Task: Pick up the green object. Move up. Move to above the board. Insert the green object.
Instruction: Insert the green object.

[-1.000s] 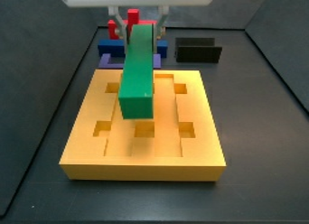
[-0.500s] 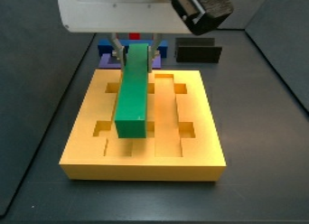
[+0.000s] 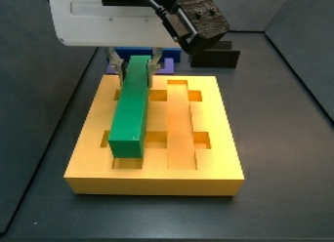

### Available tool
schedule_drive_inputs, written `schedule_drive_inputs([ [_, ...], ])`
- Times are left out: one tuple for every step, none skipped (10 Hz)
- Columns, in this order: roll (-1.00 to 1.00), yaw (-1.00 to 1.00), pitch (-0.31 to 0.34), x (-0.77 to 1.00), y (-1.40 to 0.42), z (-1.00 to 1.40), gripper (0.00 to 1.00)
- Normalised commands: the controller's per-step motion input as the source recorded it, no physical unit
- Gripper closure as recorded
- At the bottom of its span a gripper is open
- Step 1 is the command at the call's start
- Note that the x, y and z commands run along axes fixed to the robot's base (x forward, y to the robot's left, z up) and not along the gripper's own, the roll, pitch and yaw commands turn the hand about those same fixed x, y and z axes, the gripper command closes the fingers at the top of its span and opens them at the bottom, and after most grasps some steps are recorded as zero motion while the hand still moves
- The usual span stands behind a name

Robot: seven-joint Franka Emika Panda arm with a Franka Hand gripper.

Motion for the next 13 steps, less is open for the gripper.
schedule_drive_inputs([
  [0.00,0.00,0.000,0.00,-0.09,-0.17,1.00],
  [0.00,0.00,0.000,0.00,-0.02,-0.17,1.00],
  [0.02,0.00,0.000,0.00,0.00,-0.13,1.00],
  [0.03,0.00,0.000,0.00,0.00,-0.13,1.00],
  [0.03,0.00,0.000,0.00,0.00,-0.12,1.00],
  [0.04,0.00,0.000,0.00,-0.04,-0.11,1.00],
  [0.02,0.00,0.000,0.00,-0.03,-0.12,1.00],
  [0.02,0.00,0.000,0.00,-0.02,-0.13,1.00],
  [0.03,0.00,0.000,0.00,-0.05,-0.12,1.00],
  [0.04,0.00,0.000,0.03,-0.09,-0.10,1.00],
  [0.04,0.00,0.000,0.06,-0.09,-0.12,1.00],
  [0.04,0.00,0.000,0.10,-0.05,-0.16,1.00],
  [0.04,0.00,0.000,0.05,-0.01,-0.19,1.00],
])
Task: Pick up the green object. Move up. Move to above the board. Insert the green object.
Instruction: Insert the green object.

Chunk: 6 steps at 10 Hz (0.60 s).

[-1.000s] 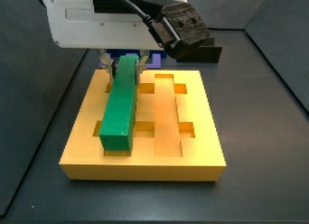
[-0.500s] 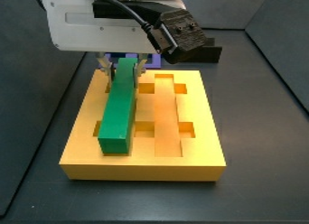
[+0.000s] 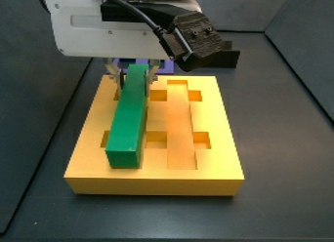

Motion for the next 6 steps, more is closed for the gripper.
schedule_drive_inputs([
  [0.03,0.00,0.000,0.07,0.00,-0.21,1.00],
  [0.05,0.00,0.000,0.12,0.00,-0.17,1.00],
  [0.09,0.00,0.014,0.14,0.00,-0.10,1.00],
  [0.08,0.00,0.021,0.12,0.00,-0.08,1.00],
  [0.08,-0.01,0.021,0.11,0.00,-0.05,1.00],
  [0.07,0.00,0.020,0.03,0.00,0.00,1.00],
])
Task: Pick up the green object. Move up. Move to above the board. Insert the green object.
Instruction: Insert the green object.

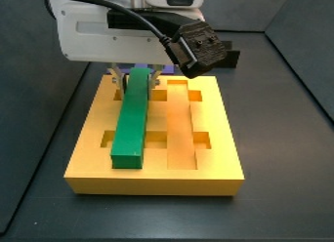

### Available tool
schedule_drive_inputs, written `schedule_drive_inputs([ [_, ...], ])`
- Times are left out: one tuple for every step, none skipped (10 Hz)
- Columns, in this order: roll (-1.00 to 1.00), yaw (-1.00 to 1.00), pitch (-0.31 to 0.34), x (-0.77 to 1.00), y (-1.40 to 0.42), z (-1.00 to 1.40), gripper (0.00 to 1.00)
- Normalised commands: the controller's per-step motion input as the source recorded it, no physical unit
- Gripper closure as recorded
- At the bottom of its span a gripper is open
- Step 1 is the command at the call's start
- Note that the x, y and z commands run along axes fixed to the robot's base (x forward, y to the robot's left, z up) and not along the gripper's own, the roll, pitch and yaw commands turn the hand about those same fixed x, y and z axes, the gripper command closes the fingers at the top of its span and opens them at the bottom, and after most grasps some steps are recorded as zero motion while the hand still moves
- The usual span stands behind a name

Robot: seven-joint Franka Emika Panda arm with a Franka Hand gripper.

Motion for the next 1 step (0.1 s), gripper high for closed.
schedule_drive_inputs([
  [0.00,0.00,0.000,0.00,0.00,0.00,1.00],
])
